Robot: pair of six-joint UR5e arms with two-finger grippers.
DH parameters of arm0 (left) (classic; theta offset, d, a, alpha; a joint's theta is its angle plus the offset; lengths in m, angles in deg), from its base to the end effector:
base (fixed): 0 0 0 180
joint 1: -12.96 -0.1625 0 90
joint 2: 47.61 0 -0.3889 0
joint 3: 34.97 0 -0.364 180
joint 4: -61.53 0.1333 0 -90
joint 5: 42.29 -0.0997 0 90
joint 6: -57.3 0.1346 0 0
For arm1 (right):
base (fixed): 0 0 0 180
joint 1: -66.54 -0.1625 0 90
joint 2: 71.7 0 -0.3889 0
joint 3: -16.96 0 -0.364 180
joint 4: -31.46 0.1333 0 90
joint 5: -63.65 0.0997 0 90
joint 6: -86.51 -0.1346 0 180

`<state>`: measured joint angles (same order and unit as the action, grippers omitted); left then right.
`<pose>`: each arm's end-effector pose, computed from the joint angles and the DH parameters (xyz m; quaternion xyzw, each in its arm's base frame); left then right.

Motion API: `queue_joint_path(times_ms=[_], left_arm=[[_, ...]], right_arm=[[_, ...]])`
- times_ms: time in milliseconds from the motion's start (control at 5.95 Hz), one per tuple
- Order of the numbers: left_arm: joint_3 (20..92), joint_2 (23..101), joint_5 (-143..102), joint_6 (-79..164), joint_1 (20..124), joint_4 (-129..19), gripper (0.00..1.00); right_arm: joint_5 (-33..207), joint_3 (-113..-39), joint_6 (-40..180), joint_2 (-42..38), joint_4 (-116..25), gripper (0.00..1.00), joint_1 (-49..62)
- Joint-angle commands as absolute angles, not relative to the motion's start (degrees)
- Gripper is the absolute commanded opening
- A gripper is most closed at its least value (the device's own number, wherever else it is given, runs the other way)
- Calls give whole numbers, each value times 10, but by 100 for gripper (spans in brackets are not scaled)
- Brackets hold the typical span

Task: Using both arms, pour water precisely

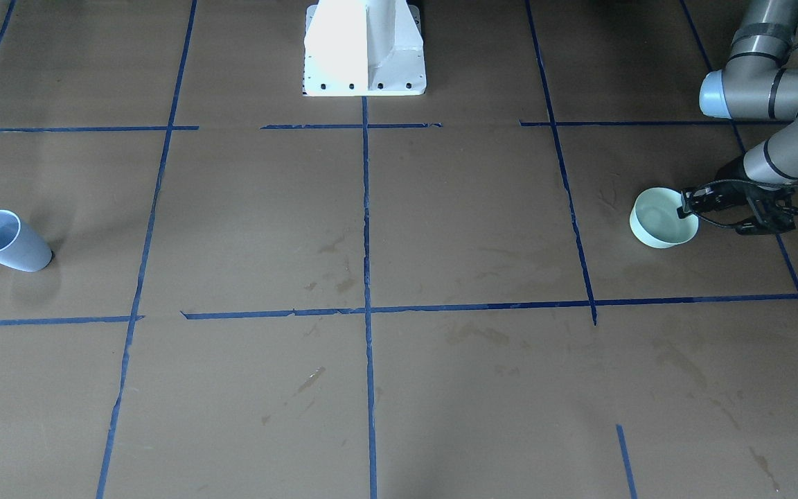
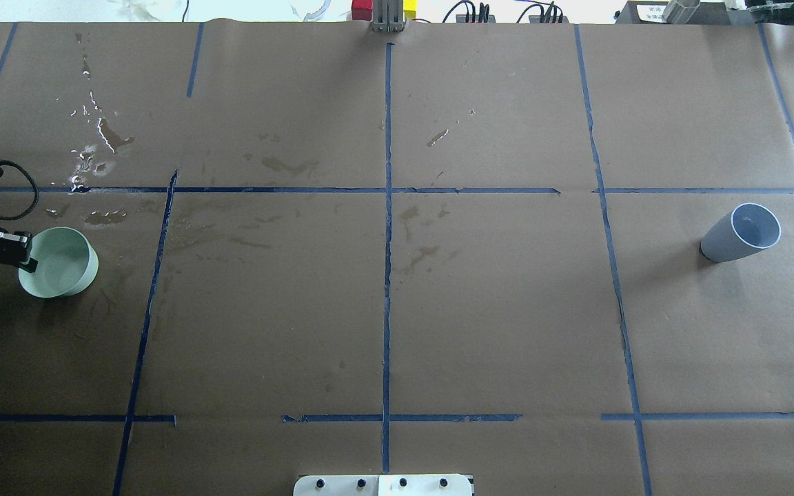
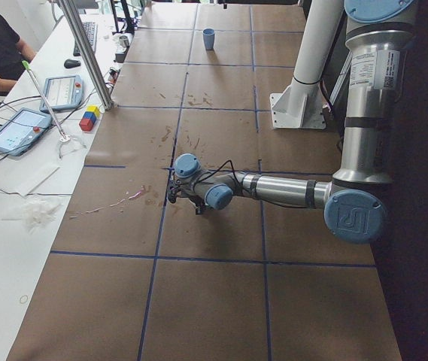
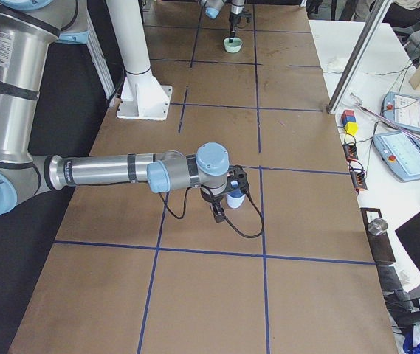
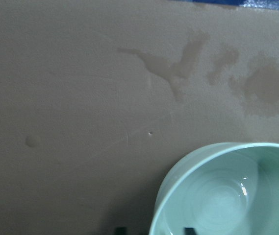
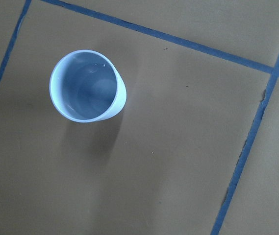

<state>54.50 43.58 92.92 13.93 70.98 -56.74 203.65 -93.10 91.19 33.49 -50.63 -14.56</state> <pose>0.2355 -0.4485 0.5819 -0.0450 0.4355 0.0068 0.8990 -0.0285 -0.3773 0.5692 0.0853 -0.4234 -0.1532 0.8888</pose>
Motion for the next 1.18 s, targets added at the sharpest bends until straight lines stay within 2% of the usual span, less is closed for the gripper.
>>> queue_joint_path(times_ms=[0,168,504,840,1008], left_arm=[[579,499,934,130,707,-563,0],[611,533,928,80,662,-561,0],[612,642,924,-36,563,-536,0],[575,776,802,-57,482,-419,0],[538,810,798,-55,480,-405,0]], right_arm=[[2037,-939,913,341,-506,100,-146],[2037,-939,913,342,-506,100,-146],[2037,-940,913,346,-506,100,-146],[2036,-947,912,347,-506,100,-146],[2036,-953,911,353,-506,100,-146]])
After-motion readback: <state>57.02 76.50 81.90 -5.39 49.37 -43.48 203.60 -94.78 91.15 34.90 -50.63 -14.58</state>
